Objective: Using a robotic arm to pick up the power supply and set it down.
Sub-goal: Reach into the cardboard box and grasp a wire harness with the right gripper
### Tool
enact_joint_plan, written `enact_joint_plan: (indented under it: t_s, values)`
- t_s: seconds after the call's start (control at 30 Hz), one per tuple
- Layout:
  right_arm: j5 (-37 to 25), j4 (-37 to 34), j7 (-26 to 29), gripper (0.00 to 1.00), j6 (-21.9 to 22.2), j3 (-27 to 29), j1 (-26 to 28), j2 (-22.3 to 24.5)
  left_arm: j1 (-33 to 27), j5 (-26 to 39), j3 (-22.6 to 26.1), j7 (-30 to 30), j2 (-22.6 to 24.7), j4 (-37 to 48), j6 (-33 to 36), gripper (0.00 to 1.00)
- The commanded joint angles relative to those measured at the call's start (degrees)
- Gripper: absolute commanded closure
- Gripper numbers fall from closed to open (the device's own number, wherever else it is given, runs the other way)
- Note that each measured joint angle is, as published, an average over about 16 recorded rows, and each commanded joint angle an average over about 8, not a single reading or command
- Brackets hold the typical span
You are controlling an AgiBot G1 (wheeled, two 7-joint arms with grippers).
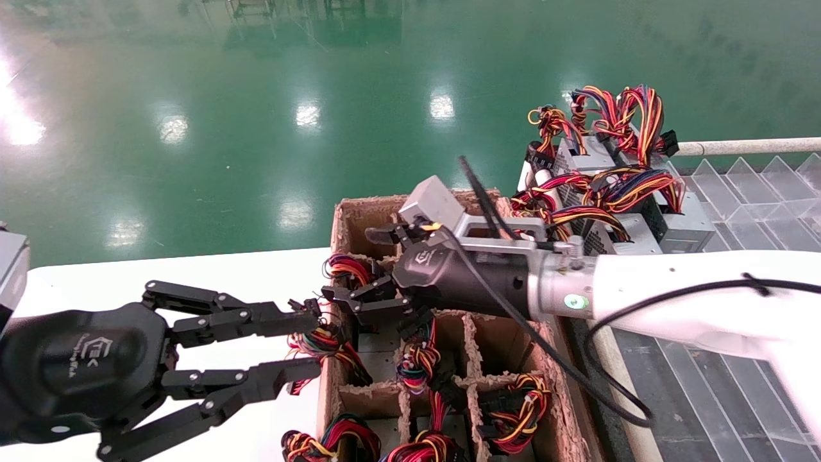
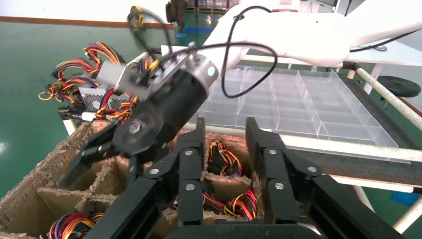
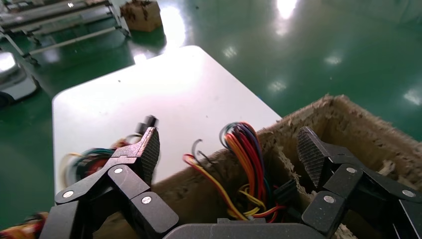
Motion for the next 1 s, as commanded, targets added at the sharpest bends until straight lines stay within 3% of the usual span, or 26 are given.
enact_joint_plan:
  t_s: [0.03, 0.43, 1.0]
  values:
    - [-1.09, -2.32, -0.61, 1.00, 0.44, -0.74, 0.77, -1.70, 0.00, 0.00, 0.00, 0.00, 0.00, 0.00, 0.00, 1.00]
    - [-1.34, -8.96, -4.18, 1.00, -0.19, -1.26, 1.78, -4.34, 0.00, 0.00, 0.00, 0.00, 0.00, 0.00, 0.00, 1.00]
    - [-1.24, -9.81, -4.74, 1.00, -0.85, -1.39, 1.84, -4.49, 0.00, 0.00, 0.01, 0.00, 0.00, 0.00, 0.00, 1.00]
